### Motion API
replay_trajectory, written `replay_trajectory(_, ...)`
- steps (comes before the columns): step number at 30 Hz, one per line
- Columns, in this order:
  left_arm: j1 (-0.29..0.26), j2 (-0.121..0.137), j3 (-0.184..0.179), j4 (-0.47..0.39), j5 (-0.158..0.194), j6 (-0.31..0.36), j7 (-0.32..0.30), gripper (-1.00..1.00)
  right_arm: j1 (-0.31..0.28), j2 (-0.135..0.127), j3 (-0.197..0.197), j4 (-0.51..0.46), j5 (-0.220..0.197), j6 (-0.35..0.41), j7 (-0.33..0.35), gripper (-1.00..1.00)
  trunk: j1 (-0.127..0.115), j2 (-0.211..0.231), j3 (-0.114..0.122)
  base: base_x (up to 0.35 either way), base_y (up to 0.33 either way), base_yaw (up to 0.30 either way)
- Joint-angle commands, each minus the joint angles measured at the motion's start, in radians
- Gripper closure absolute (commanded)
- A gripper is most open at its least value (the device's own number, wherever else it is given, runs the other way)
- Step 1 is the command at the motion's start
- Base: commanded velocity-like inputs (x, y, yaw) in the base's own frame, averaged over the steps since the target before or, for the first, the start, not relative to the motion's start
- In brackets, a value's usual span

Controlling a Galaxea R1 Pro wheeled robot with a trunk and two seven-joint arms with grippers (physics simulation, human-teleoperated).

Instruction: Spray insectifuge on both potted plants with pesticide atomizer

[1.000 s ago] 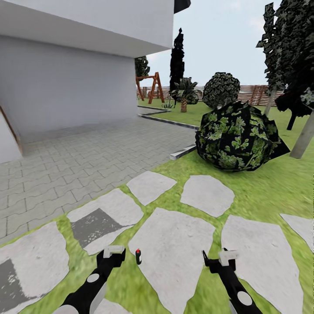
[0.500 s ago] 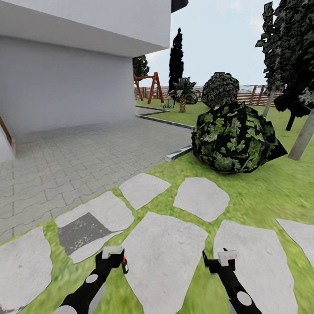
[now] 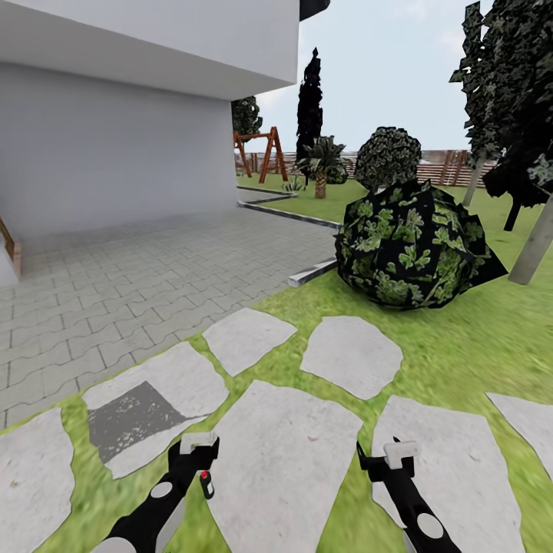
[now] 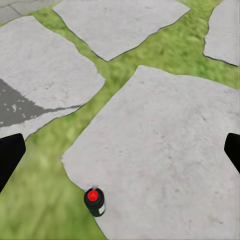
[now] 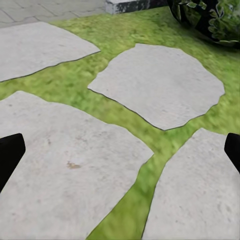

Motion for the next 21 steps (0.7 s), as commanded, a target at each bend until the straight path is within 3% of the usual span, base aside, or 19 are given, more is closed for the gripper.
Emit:
replay_trajectory(1,-0.001,-0.001,-0.001,0.002,0.0,-0.003,0.002,-1.0,-0.001,0.0,0.0,0.001,0.007,-0.002,-0.001,-1.0,0.0,0.0,-0.001,0.003,-0.002,0.0)
replay_trajectory(21,0.001,-0.003,-0.012,0.009,-0.002,-0.003,0.0,-1.0,-0.001,0.0,-0.007,-0.001,0.007,-0.001,-0.002,-1.0,0.076,-0.14,-0.091,0.0,0.0,0.0)
